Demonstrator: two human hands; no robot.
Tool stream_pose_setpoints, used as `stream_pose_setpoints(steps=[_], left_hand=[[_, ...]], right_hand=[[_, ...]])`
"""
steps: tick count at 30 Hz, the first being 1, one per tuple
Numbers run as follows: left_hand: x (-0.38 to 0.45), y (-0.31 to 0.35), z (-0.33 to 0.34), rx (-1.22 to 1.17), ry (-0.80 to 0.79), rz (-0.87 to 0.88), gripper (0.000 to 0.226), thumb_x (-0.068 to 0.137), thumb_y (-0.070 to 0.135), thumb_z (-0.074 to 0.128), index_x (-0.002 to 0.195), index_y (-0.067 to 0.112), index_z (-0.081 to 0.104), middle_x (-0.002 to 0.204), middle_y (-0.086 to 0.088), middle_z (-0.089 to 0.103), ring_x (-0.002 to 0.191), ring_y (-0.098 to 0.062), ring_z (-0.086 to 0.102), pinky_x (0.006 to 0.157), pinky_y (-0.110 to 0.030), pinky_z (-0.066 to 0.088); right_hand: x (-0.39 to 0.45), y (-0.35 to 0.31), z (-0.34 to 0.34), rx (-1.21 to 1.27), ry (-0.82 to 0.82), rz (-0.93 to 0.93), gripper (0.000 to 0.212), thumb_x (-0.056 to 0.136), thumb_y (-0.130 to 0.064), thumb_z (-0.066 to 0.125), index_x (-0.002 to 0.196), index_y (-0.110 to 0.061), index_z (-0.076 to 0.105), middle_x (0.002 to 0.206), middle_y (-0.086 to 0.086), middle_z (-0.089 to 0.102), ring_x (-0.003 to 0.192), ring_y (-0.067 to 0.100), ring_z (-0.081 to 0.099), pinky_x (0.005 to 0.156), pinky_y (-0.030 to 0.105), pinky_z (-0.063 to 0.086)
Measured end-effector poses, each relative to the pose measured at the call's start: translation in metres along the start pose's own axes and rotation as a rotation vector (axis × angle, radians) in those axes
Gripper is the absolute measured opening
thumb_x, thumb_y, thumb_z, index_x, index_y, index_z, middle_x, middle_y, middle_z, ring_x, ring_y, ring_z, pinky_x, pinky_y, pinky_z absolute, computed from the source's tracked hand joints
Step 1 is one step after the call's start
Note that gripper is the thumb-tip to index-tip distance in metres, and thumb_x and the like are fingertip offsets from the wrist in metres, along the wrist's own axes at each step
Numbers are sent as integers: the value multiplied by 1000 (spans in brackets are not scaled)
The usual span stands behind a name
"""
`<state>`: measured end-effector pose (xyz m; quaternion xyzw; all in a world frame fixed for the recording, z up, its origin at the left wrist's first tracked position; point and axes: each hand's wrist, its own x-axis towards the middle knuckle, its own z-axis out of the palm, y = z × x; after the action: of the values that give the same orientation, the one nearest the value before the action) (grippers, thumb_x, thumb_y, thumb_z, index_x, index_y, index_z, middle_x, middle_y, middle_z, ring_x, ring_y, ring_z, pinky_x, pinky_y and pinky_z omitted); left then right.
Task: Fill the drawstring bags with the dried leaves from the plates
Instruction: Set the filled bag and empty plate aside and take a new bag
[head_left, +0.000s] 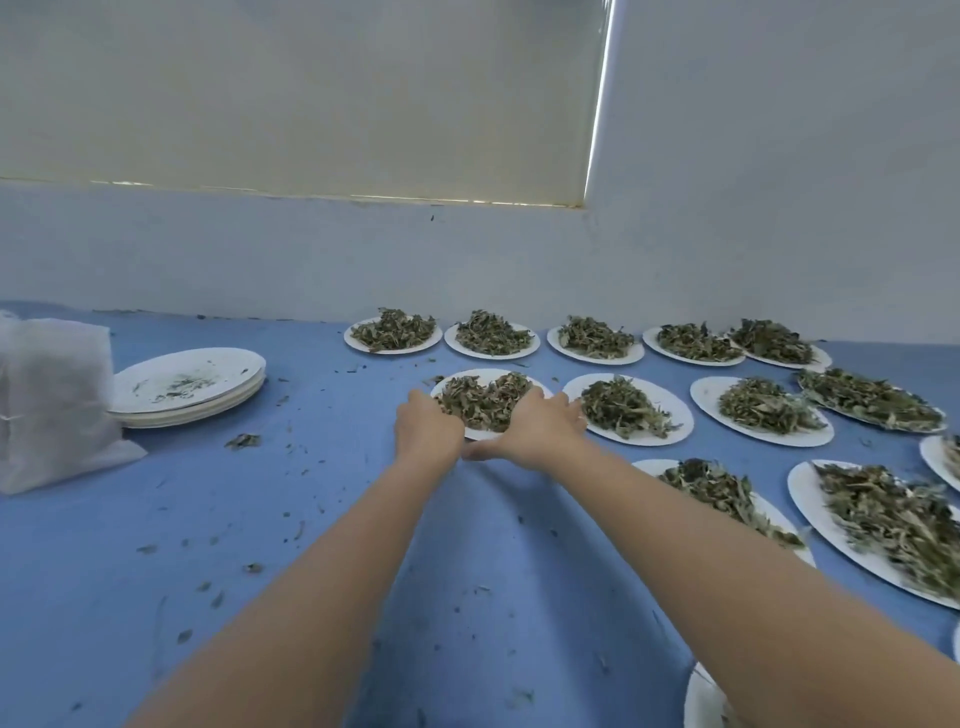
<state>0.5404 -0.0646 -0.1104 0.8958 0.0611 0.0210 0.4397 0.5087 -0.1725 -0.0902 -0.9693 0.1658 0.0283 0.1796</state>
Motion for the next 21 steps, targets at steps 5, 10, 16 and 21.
stream_pose_setpoints(steps=[5,10,16,21], left_hand=[[17,1,9,70,53,51,33,86,0,46,119,0,44,120,-19,51,109,-33,49,68,-31,34],[24,-2,14,270,94,254,23,83,-3,42,101,2,55,110,-16,57,104,-33,48,71,-28,32],[22,-9,16,277,79,425,61,83,-1,44,141,11,32,124,-13,51,116,-29,41,78,-29,32],[21,-9,16,113,36,244,56,80,-4,40,135,5,32,128,-17,47,115,-31,40,83,-34,37]], right_hand=[[15,-1,8,29,16,47,132,50,-77,71,144,-3,16,147,21,23,137,38,17,110,44,20],[25,1,11,46,18,104,136,47,-81,69,146,-5,13,148,19,23,138,37,17,112,45,18],[31,3,16,68,52,95,133,48,-79,69,145,-6,16,148,20,23,138,38,16,112,48,17],[32,3,20,135,87,109,133,45,-78,72,143,-7,19,146,18,26,137,36,19,111,46,17]])
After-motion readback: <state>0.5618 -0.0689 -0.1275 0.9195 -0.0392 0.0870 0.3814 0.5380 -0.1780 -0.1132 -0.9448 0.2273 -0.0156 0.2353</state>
